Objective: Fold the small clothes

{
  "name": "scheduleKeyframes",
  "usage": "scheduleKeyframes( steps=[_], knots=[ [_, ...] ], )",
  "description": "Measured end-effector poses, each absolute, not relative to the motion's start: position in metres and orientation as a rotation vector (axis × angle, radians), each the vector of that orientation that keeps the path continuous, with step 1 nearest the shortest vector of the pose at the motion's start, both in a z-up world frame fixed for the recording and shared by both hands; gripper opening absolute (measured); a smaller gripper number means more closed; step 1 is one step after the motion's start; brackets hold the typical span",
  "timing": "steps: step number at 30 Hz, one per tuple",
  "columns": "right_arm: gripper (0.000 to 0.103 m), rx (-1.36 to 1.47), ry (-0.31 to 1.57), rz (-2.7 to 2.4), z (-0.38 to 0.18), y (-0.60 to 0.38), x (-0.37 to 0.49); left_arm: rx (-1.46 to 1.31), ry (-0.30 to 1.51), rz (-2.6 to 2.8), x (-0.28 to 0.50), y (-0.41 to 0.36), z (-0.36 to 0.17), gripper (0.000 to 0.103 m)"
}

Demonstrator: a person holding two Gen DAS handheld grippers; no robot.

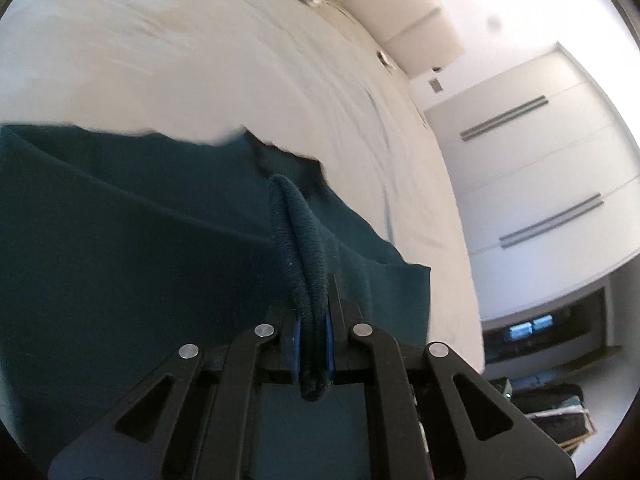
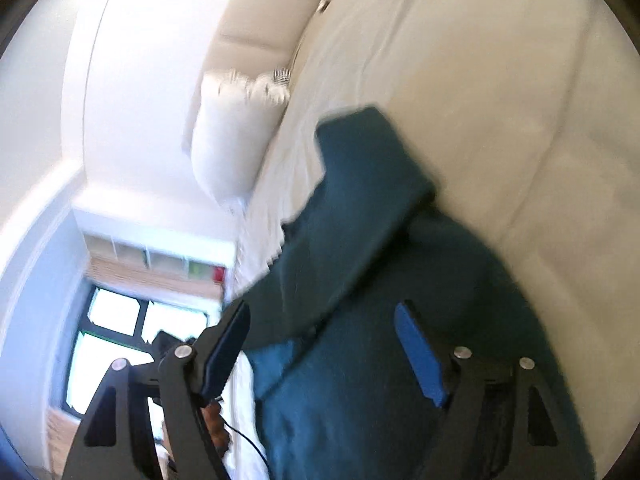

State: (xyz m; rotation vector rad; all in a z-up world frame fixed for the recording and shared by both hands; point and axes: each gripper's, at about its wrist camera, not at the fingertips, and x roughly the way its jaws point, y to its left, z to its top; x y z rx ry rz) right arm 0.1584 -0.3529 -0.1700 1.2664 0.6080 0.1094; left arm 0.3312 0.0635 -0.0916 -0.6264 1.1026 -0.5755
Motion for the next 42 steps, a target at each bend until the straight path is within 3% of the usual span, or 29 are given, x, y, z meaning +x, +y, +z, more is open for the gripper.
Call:
scheduleKeyframes(
  steps=[12, 19, 23, 42],
  knots=[
    [0.078, 1.407, 0.509, 0.04, -0.157, -0.375, 0.138, -0.671, 1.144, -0.467, 0.344, 0.107, -0.154, 0.007],
    [0.079, 1.363, 0.654, 0.129, -0.165, -0.348, 0.189, -0.657, 1.157, -0.465, 0.344, 0.099, -0.167, 0.007],
    [0.079, 1.397, 0.696, 0.103, -0.187, -0.346, 0.206, -0.655, 1.147, -0.468, 0.34, 0.105, -0.169, 0.007],
    [0.075, 1.297, 0.73, 0.031, -0.169, -0.359, 0.204, -0.689, 1.133, -0.475, 0.318, 0.111, -0.16, 0.008]
  ],
)
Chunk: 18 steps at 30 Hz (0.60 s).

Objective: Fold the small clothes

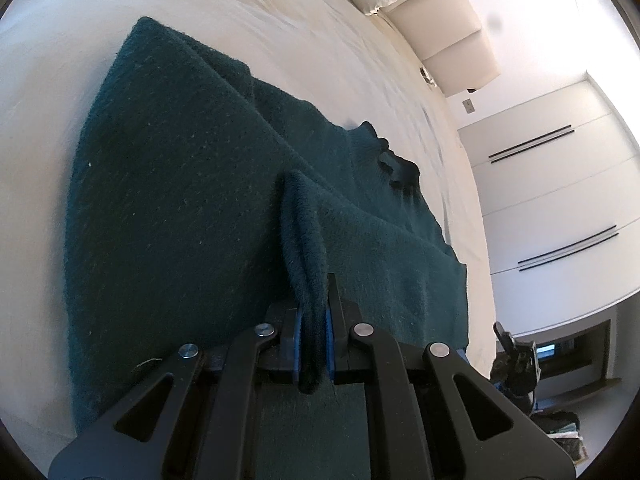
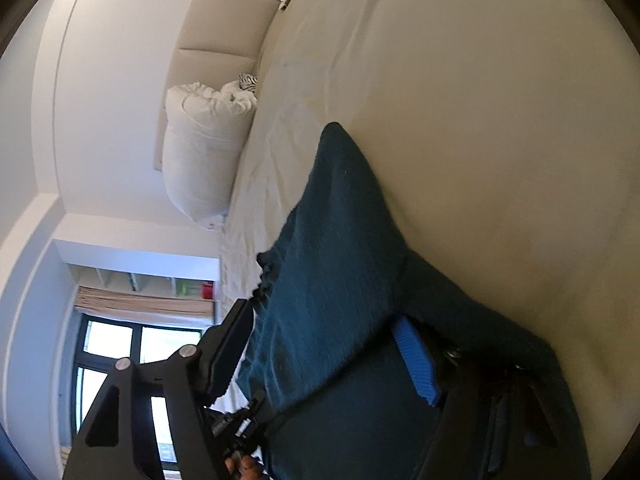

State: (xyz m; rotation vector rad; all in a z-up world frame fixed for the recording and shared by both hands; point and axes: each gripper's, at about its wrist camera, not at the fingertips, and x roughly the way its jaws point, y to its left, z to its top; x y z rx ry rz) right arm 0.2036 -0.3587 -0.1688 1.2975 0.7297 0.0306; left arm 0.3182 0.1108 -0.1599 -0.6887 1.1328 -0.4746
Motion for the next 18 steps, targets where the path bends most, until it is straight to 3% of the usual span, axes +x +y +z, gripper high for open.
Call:
scheduleKeyframes(
  steps=[7, 11, 15, 18],
  knots=[
    [0.076, 1.157, 0.635, -0.016, -0.119, -0.377, 0.189, -0.683, 1.167, -0.323, 0.306, 0.128, -0.147, 0.01],
    [0.076, 1.112, 0.63, 0.094, -0.108, -0.375, 0.223, -0.494, 1.028, -0.149, 0.295, 0.125, -0.107, 0.01],
    [0.076, 1.101, 0.704, 0.238, -0.129, -0.362, 0.274, -0.381, 0.958, -0.255, 0.305, 0.082, -0.088, 0.01],
    [0.076, 1.116, 0.8, 0.231, -0.159, -0.361, 0.303, -0.354, 0.975, -0.419, 0.326, 0.047, -0.105, 0.01]
  ],
)
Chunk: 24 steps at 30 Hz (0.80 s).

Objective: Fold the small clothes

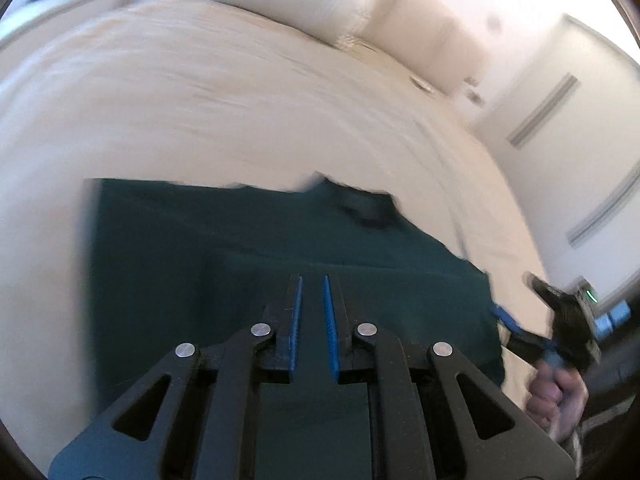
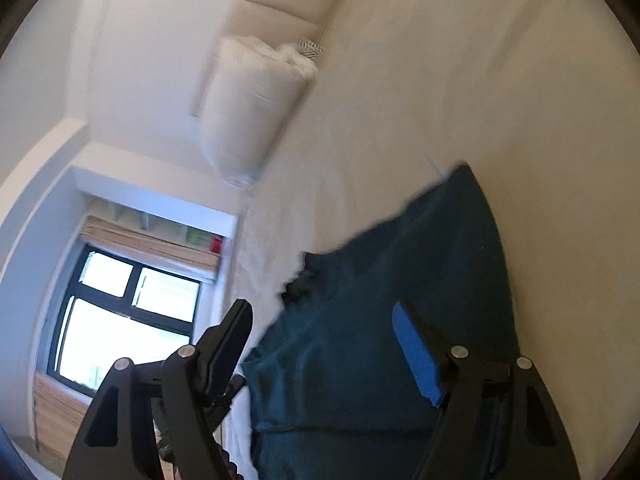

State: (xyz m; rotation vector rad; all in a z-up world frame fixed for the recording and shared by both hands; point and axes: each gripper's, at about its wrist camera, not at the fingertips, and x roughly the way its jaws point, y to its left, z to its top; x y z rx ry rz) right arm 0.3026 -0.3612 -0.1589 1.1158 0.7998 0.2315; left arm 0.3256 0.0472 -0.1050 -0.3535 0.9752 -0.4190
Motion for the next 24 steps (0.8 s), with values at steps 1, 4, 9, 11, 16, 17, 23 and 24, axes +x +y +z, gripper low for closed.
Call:
scheduleKeyframes(
  steps=[1, 4, 9, 11, 16, 17, 23, 24],
  knots=[
    [0.075, 1.106, 0.818, 0.227, -0.168, -0.364, 0.31, -0.305, 1.019, -0.413, 0.334, 0.037, -0.119, 0.01],
    [0.068, 1.14, 0.81, 0.221, -0.185, -0.383, 0.317, -0.349, 1.05, -0.424, 0.342, 0.037, -0.149, 0.01],
    [0.068, 1.226, 0.767, 0.234, -0.198, -0.411, 0.331, -0.474, 1.002, -0.505, 0.336, 0.054, -0.163, 0.01],
    [0.069, 1.196, 0.805, 0.253, -0.195, -0.406, 0.332, -0.45, 0.996, -0.498, 0.329, 0.052, -0.161, 0.01],
    [0.071, 1.089, 0.886, 0.378, -0.185, -0.385, 0.298, -0.471, 0.988, -0.513, 0.324, 0.054, -0.163, 0.01],
    [0.072, 1.059, 0.901, 0.4, -0.186, -0.38, 0.285, -0.48, 0.987, -0.517, 0.323, 0.056, -0.161, 0.01],
    [0.074, 1.048, 0.856, 0.361, -0.174, -0.391, 0.211, -0.551, 0.987, -0.513, 0.293, 0.096, -0.153, 0.01],
    [0.078, 1.029, 0.854, 0.319, -0.168, -0.393, 0.197, -0.553, 0.987, -0.501, 0.285, 0.104, -0.15, 0.01]
  ],
)
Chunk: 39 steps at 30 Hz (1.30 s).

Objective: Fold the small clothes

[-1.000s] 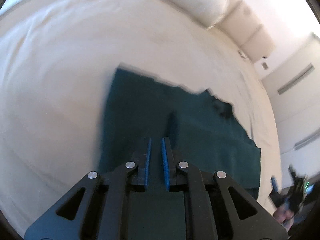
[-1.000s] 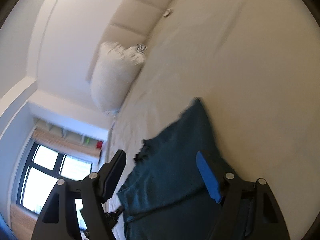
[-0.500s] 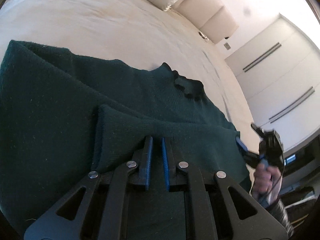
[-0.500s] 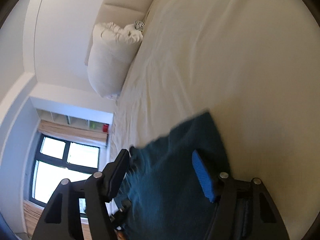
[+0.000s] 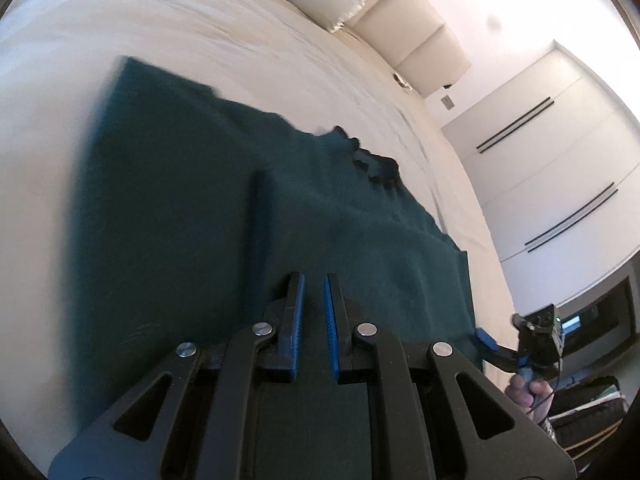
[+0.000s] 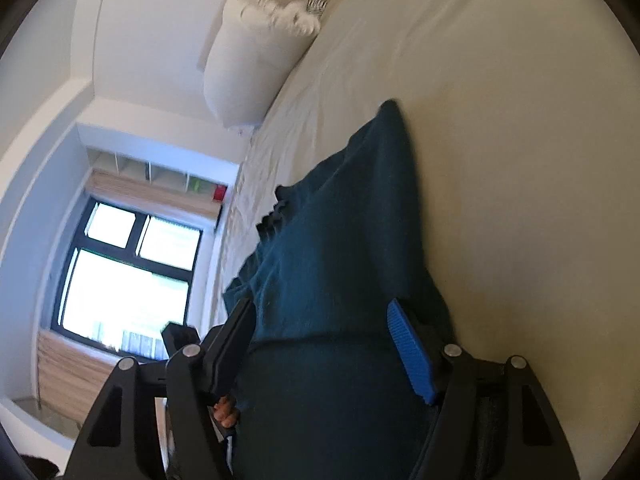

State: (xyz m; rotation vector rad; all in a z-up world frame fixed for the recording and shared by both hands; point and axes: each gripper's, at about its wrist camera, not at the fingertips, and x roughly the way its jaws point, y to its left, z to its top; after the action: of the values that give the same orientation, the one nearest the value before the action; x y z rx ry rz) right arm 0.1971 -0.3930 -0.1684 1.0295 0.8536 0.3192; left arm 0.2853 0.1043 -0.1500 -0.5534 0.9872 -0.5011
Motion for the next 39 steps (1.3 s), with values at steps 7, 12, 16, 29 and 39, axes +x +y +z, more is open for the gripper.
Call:
scheduleKeyframes(
  steps=[7, 12, 16, 29, 39],
  knots=[
    [0.085, 0.753, 0.746, 0.142, -0.107, -0.378, 0.098, -0.556, 0.998, -0.387, 0.196, 0.161, -0.119, 0.067],
    [0.095, 0.435, 0.669, 0.031, -0.076, -0.339, 0.05, -0.551, 1.027, -0.377, 0.117, 0.184, -0.118, 0.092],
    [0.103, 0.431, 0.56, 0.014, -0.064, -0.341, 0.021, -0.507, 1.096, -0.382, 0.063, 0.19, -0.125, 0.091],
    [0.08, 0.751, 0.854, 0.2, -0.124, -0.354, -0.008, -0.434, 1.166, -0.414, 0.001, 0.19, -0.13, 0.072],
    [0.079, 0.767, 0.944, 0.234, -0.138, -0.357, -0.023, -0.543, 1.286, -0.458, -0.015, 0.186, -0.164, 0.04]
  ],
)
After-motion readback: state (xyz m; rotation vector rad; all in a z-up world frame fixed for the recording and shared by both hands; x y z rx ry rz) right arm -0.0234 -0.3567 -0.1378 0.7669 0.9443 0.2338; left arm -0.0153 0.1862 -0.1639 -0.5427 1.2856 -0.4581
